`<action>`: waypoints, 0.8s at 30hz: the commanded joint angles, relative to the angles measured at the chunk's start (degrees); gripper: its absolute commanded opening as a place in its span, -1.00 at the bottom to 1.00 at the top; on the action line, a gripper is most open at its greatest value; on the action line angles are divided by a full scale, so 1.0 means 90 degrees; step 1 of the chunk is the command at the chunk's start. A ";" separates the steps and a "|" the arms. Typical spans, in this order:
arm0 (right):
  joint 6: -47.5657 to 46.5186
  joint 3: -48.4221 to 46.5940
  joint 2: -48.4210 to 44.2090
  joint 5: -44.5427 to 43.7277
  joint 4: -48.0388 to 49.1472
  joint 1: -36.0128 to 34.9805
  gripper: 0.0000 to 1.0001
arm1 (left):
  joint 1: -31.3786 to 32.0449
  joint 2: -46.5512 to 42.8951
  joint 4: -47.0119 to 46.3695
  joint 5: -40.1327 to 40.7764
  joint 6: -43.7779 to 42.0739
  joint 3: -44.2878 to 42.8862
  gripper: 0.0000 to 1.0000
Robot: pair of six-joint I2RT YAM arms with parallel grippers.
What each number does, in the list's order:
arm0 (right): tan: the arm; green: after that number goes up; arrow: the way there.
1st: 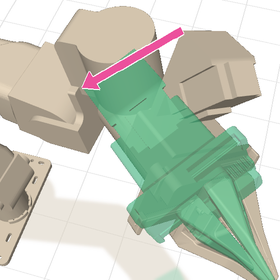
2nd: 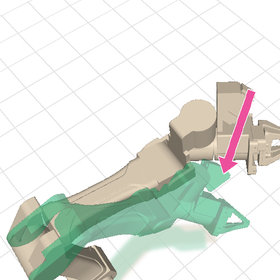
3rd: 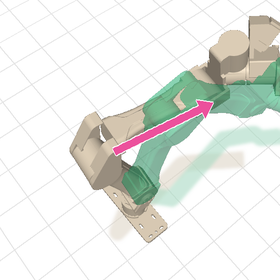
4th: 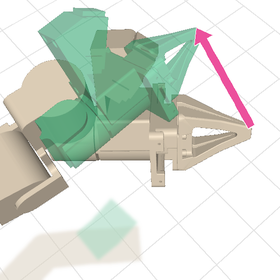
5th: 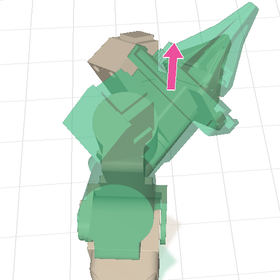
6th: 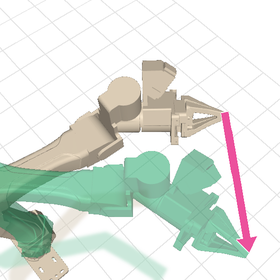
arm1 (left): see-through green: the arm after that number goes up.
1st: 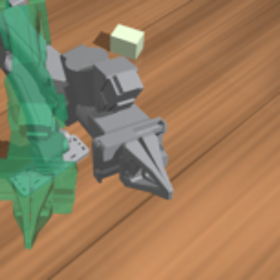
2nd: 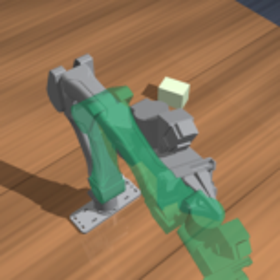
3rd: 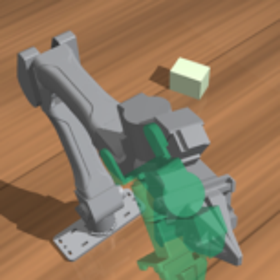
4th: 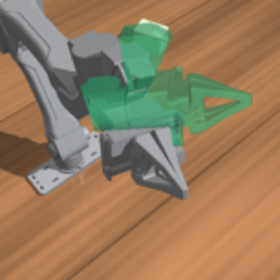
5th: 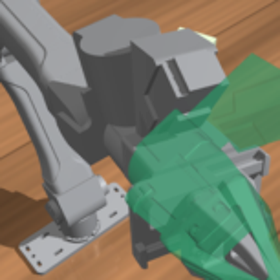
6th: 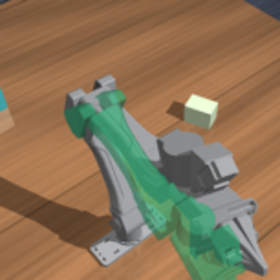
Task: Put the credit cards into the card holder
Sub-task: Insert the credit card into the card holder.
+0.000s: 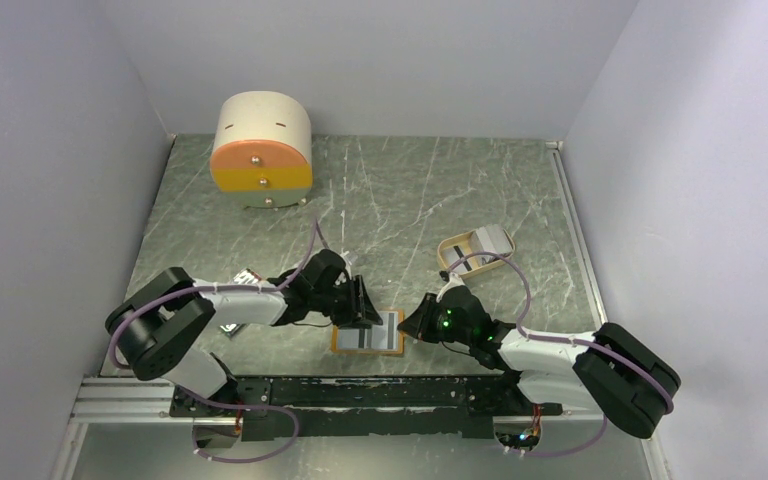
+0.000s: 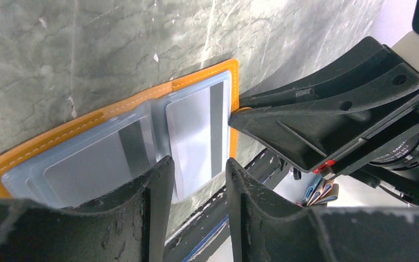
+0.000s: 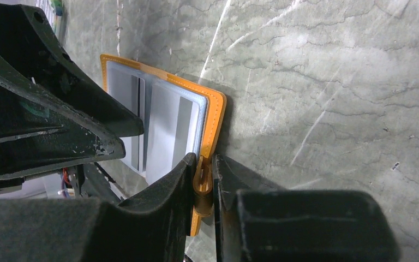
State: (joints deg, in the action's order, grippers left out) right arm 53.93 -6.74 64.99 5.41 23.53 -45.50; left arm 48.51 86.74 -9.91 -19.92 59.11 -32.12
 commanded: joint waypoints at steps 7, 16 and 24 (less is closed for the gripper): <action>-0.0104 -0.0009 0.0035 -0.0057 -0.0229 0.0018 -0.59 | 0.0034 0.0344 -0.0400 -0.0246 -0.0132 -0.0259 -0.11; -0.0102 -0.0020 -0.0031 -0.0082 -0.0251 0.0016 -0.59 | 0.0127 0.0410 -0.0736 -0.0306 -0.0127 -0.0337 -0.12; -0.0068 0.0027 -0.0071 -0.0126 -0.0264 0.0016 -0.59 | 0.0168 0.0494 -0.0921 -0.0412 -0.0049 -0.0274 -0.15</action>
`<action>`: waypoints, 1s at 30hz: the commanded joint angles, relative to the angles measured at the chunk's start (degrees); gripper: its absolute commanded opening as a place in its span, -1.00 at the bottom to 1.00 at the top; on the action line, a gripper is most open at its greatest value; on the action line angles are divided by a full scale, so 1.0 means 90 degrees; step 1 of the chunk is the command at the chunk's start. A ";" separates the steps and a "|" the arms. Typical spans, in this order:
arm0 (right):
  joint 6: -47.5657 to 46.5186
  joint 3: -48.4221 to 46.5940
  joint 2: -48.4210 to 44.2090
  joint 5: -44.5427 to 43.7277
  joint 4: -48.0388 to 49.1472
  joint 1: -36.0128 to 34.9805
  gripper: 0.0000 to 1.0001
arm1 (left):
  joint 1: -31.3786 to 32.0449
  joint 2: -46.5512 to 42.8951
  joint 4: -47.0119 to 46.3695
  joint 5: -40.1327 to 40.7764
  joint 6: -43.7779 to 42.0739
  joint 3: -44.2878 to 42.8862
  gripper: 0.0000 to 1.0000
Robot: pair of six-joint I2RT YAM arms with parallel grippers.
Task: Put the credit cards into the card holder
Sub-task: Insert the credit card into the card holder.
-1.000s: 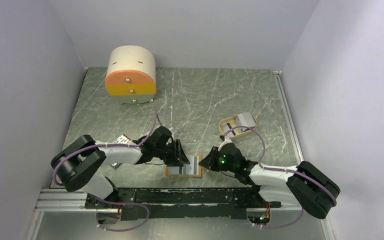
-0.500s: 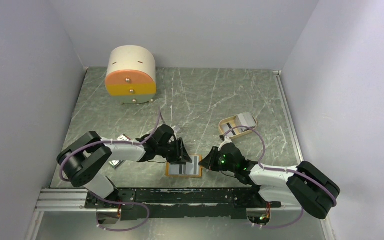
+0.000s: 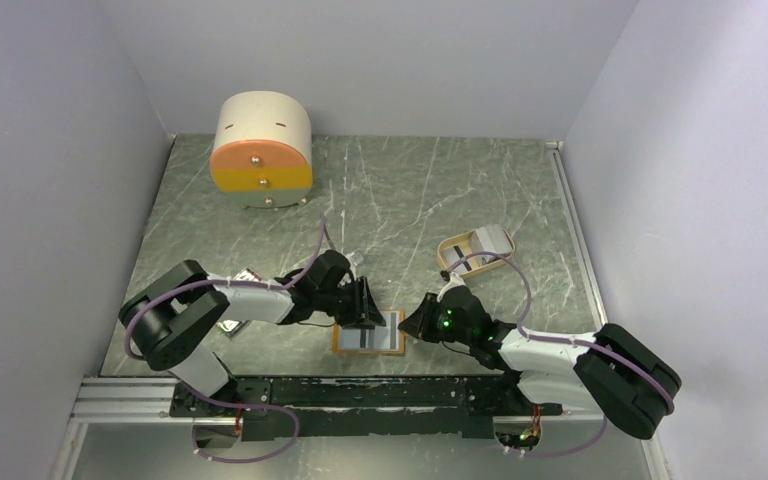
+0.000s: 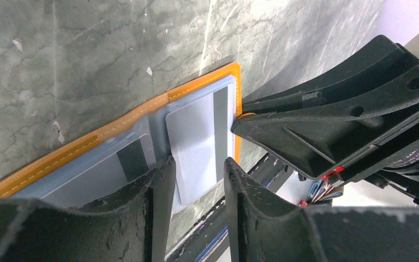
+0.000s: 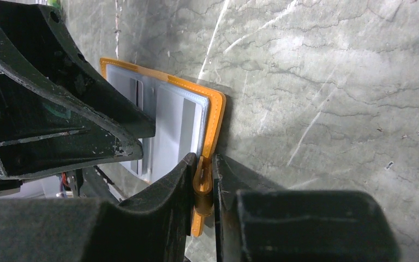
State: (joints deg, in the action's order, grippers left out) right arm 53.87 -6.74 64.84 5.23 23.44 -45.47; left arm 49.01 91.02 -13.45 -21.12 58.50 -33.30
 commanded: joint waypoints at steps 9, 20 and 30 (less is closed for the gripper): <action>-0.0114 0.0031 -0.0414 -0.0308 -0.0633 0.0042 -0.61 | 0.0046 -0.0871 0.0608 0.0293 -0.0192 -0.0216 -0.09; -0.0179 0.0007 -0.0382 -0.0204 -0.0626 0.0101 -0.59 | -0.0358 -0.1854 0.1905 0.1091 -0.0216 0.0282 -0.13; -0.0375 -0.0185 -0.0864 -0.0400 -0.1353 0.0215 -0.58 | -0.0878 -0.2578 0.2239 0.1194 -0.0185 0.0948 0.07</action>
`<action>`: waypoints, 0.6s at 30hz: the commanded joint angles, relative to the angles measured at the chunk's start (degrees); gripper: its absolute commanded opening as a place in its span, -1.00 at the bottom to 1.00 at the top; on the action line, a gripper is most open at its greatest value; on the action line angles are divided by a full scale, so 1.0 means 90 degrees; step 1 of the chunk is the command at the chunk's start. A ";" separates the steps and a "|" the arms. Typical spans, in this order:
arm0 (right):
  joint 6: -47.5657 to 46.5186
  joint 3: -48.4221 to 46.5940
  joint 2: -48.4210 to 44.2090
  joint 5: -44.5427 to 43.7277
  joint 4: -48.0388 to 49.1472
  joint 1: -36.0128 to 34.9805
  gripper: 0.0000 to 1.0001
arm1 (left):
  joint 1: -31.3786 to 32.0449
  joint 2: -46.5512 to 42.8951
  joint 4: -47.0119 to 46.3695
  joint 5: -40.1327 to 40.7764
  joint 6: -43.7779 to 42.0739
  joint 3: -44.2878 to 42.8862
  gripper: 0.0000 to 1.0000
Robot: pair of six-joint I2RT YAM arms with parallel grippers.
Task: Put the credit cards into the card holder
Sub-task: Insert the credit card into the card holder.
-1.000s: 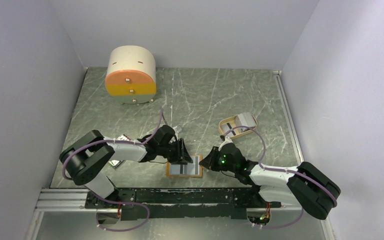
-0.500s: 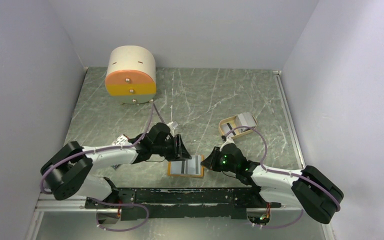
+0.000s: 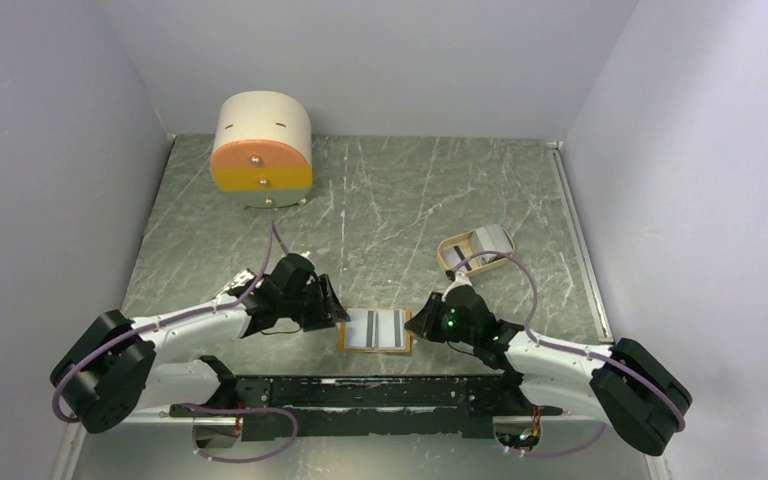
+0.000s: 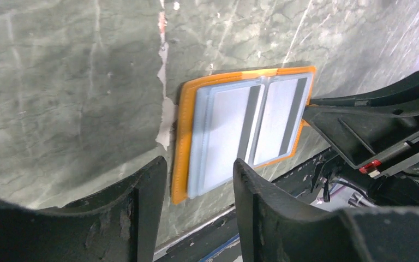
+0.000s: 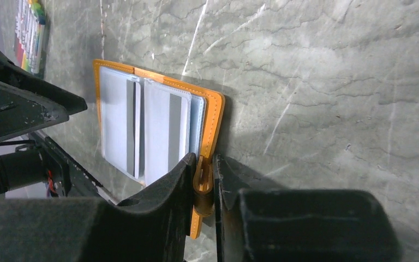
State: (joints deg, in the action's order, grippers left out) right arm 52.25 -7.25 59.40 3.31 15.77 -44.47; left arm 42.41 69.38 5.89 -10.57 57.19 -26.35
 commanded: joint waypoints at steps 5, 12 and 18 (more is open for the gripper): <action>-0.0230 -0.0178 -0.0288 -0.0142 -0.0525 0.0115 -0.59 | -0.0279 0.0205 -0.0843 -0.0724 -0.0028 0.0463 0.15; -0.0220 -0.0144 -0.0192 -0.0032 -0.0363 0.0108 -0.59 | -0.0280 0.1085 -0.2006 -0.1506 -0.0150 0.0254 0.17; -0.0201 -0.0128 -0.0107 0.0092 -0.0146 0.0112 -0.59 | -0.0272 0.1144 -0.2507 -0.1853 0.0000 0.0212 0.13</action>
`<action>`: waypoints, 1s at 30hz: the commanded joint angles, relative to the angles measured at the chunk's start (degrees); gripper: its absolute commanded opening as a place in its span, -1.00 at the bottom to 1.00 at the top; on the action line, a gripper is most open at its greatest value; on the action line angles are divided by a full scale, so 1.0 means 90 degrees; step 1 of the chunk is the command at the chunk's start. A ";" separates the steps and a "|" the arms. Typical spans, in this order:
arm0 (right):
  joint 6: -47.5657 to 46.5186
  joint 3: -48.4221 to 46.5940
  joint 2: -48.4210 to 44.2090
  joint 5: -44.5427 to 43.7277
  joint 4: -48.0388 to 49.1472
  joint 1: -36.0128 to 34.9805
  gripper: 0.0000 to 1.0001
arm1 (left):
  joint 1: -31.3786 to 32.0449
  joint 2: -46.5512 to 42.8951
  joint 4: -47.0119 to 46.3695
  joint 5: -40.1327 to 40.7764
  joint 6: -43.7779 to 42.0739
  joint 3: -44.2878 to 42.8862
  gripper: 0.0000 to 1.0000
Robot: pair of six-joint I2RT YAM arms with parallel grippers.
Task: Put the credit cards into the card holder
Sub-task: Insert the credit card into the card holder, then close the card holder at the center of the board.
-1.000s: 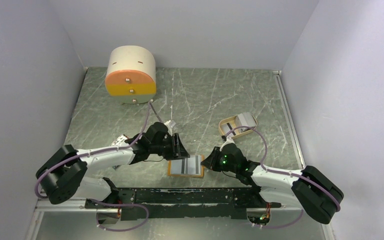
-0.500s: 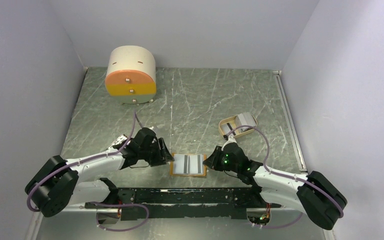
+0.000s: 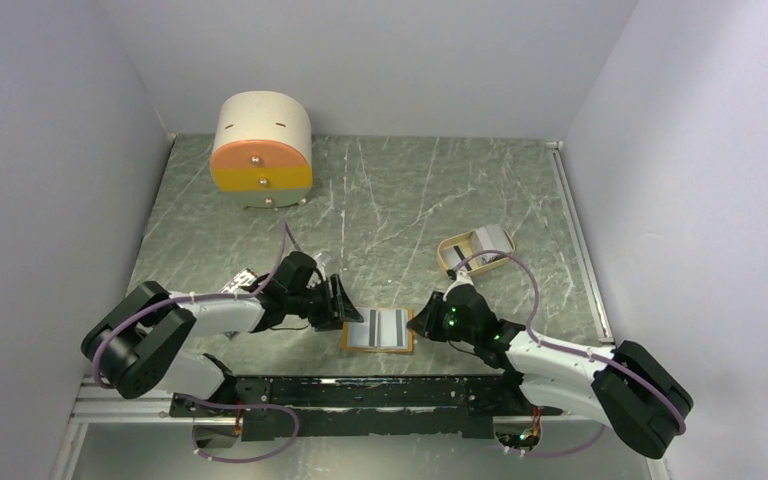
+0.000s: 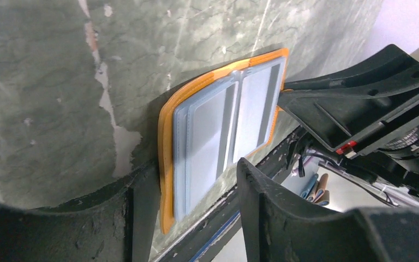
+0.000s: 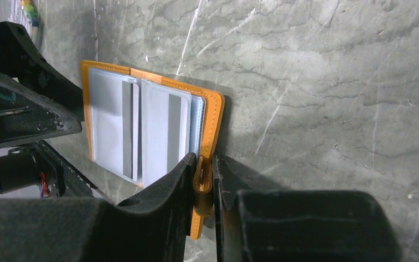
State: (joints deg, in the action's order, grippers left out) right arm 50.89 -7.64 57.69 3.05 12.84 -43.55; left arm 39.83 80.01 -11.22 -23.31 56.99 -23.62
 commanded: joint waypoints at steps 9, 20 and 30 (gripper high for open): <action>-0.0027 -0.0260 0.0802 0.0565 0.0978 -0.0003 -0.55 | 0.0283 -0.0807 -0.0983 -0.0569 0.0258 -0.0182 0.13; 0.0038 -0.0170 0.0752 0.0541 0.1064 0.0002 -0.49 | 0.0610 0.0232 -0.1880 -0.0988 0.0233 -0.0354 -0.13; 0.0165 -0.0011 0.0801 0.0624 0.1303 0.0010 -0.46 | 0.0713 0.0409 -0.1781 -0.0927 0.0038 -0.0535 0.10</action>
State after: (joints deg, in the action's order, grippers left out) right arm 51.68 -8.56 65.01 7.81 21.65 -43.57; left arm 45.67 82.94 -25.45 -30.48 58.72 -26.61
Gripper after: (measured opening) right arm 0.266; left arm 0.515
